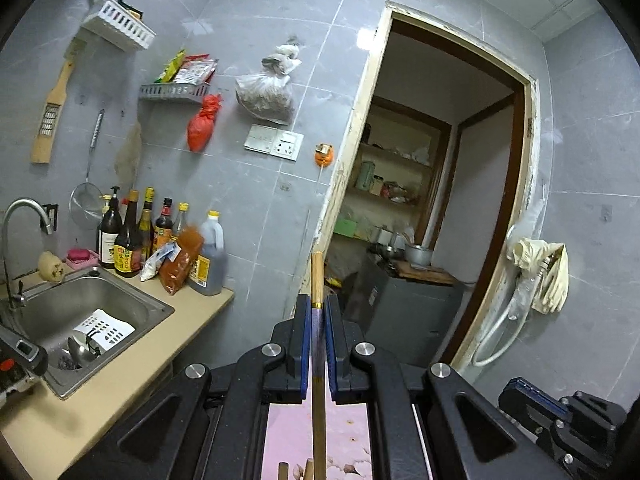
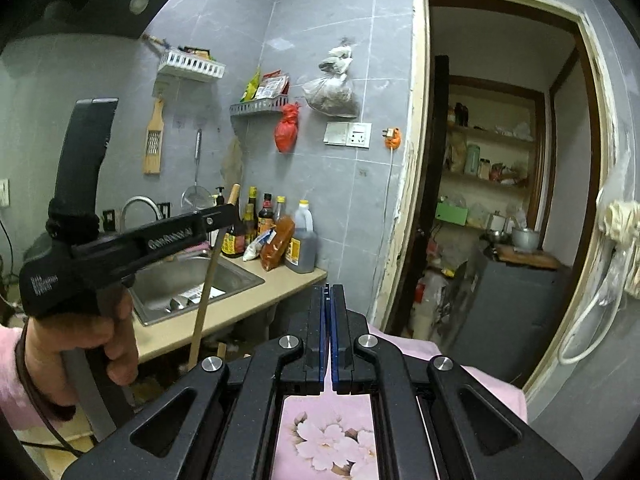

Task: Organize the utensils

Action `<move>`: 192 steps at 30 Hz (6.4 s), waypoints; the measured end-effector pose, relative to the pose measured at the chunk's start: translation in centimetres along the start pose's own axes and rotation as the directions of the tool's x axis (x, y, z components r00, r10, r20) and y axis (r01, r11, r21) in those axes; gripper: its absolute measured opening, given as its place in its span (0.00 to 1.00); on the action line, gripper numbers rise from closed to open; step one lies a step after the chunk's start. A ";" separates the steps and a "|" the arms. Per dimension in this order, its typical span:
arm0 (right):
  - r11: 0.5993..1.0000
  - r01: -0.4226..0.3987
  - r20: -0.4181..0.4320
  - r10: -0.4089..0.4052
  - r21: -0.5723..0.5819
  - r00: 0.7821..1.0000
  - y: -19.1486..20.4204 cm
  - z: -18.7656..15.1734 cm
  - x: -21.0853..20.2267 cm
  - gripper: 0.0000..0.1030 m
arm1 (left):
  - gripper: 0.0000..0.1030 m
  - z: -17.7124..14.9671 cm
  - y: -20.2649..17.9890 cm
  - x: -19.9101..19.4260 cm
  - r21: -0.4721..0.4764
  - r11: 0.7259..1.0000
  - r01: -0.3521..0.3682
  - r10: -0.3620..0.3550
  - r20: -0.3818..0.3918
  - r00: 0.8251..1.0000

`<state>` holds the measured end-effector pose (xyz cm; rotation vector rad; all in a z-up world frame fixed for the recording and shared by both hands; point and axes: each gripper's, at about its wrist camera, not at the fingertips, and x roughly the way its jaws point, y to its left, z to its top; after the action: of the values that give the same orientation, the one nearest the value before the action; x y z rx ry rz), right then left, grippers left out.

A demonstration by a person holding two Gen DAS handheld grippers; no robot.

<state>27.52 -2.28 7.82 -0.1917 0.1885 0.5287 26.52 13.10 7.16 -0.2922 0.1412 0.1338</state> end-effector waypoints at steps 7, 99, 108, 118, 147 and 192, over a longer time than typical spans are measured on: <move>0.999 0.015 -0.017 -0.015 -0.031 1.000 1.7 -0.7 0.2 0.02 | 0.07 -1.7 1.0 -0.3 -0.023 0.999 0.025 -0.024 0.043 0.999; 0.912 0.295 -0.150 -0.262 0.286 0.953 -5.8 -13.5 -20.5 0.99 | 1.00 -12.9 -3.3 -18.6 0.054 0.997 0.057 -0.044 -0.216 0.975; 0.910 0.301 -0.166 -0.263 0.286 0.950 -4.5 -15.4 -26.0 0.99 | 1.00 -14.7 -4.7 -23.6 0.117 0.992 0.051 -0.021 -0.248 0.968; 0.900 0.310 -0.197 -0.259 0.305 0.946 -3.5 -17.4 -29.2 0.99 | 1.00 -15.6 -5.6 -26.8 0.150 0.987 0.051 -0.009 -0.266 0.964; 0.899 0.314 -0.228 -0.252 0.304 0.940 -3.2 -18.6 -29.8 0.99 | 1.00 -16.7 -6.1 -27.6 0.157 0.986 0.057 -0.012 -0.275 0.961; 0.897 0.319 -0.234 -0.254 0.306 0.939 -3.4 -19.0 -29.7 0.99 | 1.00 -16.9 -6.0 -27.7 0.158 0.986 0.054 -0.007 -0.279 0.960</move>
<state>1.65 -23.77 -3.31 0.0704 0.4263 0.1741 -1.77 -0.66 -2.85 -0.1464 0.4247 0.0491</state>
